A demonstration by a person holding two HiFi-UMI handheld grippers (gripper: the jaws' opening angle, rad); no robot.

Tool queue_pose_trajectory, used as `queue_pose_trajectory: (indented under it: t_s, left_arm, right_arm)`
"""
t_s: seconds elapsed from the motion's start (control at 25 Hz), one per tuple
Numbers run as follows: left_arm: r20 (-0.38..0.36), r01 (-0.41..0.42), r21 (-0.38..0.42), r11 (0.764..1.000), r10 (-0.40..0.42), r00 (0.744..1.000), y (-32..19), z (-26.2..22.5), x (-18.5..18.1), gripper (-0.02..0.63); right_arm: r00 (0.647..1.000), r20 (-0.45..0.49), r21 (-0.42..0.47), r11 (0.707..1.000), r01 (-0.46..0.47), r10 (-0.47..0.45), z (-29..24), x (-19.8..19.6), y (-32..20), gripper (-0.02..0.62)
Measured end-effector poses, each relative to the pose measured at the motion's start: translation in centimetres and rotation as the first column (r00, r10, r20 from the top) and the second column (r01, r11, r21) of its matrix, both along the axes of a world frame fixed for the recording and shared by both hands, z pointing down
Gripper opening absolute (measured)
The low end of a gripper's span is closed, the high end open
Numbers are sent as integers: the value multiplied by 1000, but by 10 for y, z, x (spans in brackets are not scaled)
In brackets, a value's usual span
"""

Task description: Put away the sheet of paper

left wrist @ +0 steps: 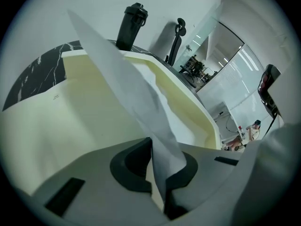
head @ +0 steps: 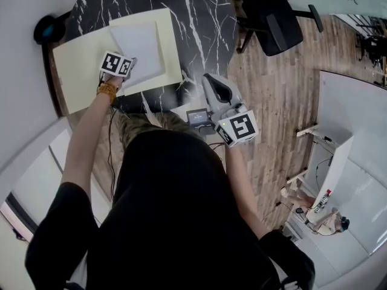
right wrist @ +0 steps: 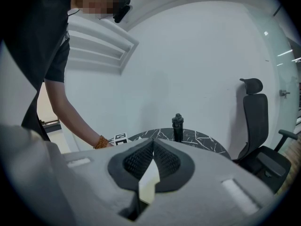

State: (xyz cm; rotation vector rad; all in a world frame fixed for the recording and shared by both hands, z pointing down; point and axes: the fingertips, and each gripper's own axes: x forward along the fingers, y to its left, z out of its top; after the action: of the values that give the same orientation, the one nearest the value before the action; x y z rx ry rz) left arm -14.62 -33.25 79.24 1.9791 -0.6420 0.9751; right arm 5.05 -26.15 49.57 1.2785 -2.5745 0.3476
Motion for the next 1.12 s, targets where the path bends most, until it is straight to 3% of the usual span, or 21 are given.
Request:
queue_pose_trajectory:
  t_s: [0.6,0.68,0.96,1.12]
  left_arm:
    - [-29,-36,31,999,37,999,-9,-4,39,8]
    - [-14,-28,49,998,28,999,-8,-3,37,49]
    - [70,62,140,988,-72,995,0,-17,-24,161]
    - [125,126,204,971,-154,980,10,-23,-71,166]
  right_arm:
    - [1000,1,0,1000,11,-11,2,-1,8,-2]
    - [1000,1,3,1000,18,-18,2,-2,9,-2]
    - [999,21,12,999,47,-47,0,-7,6,-2]
    - [997,29,14,998,66,-67,1,-13,3,-2]
